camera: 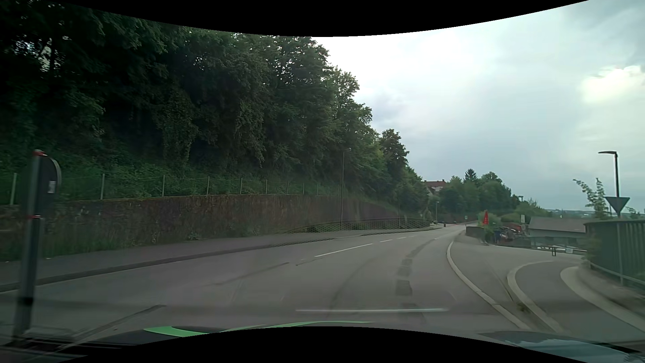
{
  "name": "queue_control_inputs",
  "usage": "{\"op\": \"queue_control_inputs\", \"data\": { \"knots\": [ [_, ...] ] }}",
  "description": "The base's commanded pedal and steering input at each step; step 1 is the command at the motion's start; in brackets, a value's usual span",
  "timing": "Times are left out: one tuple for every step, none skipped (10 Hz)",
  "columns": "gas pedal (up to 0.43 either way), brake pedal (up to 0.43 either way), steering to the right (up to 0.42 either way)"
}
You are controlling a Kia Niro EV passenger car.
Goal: Follow the waypoints while adhering to traffic rules and regulations
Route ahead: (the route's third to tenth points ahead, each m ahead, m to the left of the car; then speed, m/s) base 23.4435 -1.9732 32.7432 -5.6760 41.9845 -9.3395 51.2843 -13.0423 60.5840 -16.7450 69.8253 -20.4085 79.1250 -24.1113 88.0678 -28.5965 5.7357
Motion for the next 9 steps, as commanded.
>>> {"op": "queue_control_inputs", "data": {
  "knots": [
    [0.197,0.0,0.1],
    [0.209,0.0,0.109],
    [0.22,0.0,0.112],
    [0.22,0.0,0.113],
    [0.24,0.0,0.114],
    [0.248,0.0,0.116],
    [0.248,0.0,0.116],
    [0.248,0.0,0.117],
    [0.24,0.0,0.119]
  ]
}}
